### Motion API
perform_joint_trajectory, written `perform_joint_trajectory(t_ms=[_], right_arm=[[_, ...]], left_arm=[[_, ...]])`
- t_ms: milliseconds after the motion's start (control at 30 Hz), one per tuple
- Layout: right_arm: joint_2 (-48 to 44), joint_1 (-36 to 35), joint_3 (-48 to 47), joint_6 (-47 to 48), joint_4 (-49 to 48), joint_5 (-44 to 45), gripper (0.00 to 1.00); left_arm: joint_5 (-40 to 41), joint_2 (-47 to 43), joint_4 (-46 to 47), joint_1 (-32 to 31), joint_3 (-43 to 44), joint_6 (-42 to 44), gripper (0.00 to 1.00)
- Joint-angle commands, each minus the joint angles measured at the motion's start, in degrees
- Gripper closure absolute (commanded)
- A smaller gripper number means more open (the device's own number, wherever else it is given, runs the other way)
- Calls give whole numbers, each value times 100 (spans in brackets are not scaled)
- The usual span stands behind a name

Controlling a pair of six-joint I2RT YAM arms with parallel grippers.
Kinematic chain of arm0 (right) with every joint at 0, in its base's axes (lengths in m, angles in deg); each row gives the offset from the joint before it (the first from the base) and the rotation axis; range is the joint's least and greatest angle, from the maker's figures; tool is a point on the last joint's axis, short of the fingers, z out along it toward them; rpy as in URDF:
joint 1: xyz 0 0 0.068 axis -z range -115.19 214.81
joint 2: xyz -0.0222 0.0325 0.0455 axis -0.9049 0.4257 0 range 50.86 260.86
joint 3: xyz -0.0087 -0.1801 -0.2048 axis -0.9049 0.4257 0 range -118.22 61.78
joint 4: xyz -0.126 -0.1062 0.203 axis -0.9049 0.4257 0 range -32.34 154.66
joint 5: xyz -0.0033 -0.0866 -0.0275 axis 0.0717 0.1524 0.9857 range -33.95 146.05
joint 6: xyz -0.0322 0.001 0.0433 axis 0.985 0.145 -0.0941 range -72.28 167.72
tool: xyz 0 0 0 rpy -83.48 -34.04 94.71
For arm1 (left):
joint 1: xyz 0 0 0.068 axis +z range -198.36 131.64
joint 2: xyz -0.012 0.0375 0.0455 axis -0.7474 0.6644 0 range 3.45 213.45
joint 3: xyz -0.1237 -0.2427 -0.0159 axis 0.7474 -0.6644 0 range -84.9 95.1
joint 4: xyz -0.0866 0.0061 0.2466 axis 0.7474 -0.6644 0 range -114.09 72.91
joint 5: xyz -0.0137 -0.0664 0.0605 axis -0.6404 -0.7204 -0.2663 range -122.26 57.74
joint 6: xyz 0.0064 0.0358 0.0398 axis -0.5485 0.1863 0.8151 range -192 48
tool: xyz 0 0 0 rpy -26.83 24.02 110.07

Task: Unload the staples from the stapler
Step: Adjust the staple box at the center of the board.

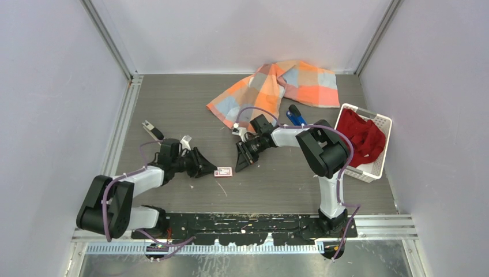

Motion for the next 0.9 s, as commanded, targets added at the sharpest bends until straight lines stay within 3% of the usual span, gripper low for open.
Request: perform_joint_trajectory(t_ms=[0, 233, 867], right_arm=[[-51, -27, 26, 25, -84, 33, 74], [-39, -111, 29, 8, -137, -7, 73], [158, -371, -81, -164, -306, 110, 80]], left_arm=[[48, -506, -504, 106, 117, 324, 71], [576, -771, -1700, 115, 282, 1000, 69], [230, 314, -783, -159, 373, 801, 76]])
